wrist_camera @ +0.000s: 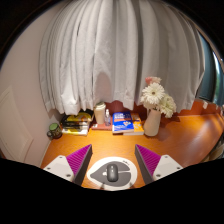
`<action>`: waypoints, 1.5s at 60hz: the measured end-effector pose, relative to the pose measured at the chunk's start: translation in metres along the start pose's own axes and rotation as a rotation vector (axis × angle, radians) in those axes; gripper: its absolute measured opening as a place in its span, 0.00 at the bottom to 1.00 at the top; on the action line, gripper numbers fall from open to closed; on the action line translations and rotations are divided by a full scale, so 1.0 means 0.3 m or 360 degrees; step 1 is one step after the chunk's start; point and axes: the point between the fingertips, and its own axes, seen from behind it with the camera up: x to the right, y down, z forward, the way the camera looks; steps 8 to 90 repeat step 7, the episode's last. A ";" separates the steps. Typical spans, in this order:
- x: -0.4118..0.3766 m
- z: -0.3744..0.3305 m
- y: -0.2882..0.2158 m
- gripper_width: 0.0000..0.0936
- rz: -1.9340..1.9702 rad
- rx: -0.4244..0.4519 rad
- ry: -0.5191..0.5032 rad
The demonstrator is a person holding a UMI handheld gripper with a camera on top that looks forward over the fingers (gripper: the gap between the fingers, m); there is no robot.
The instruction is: Arrange mouse
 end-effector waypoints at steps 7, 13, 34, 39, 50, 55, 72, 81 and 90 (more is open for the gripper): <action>0.008 -0.008 0.002 0.92 0.0000 0.0002 0.0001; 0.008 -0.008 0.002 0.92 0.0000 0.0002 0.0001; 0.008 -0.008 0.002 0.92 0.0000 0.0002 0.0001; 0.008 -0.008 0.002 0.92 0.0000 0.0002 0.0001; 0.008 -0.008 0.002 0.92 0.0000 0.0002 0.0001; 0.008 -0.008 0.002 0.92 0.0000 0.0002 0.0001; 0.008 -0.008 0.002 0.92 0.0000 0.0002 0.0001; 0.008 -0.008 0.002 0.92 0.0000 0.0002 0.0001; 0.008 -0.008 0.002 0.92 0.0000 0.0002 0.0001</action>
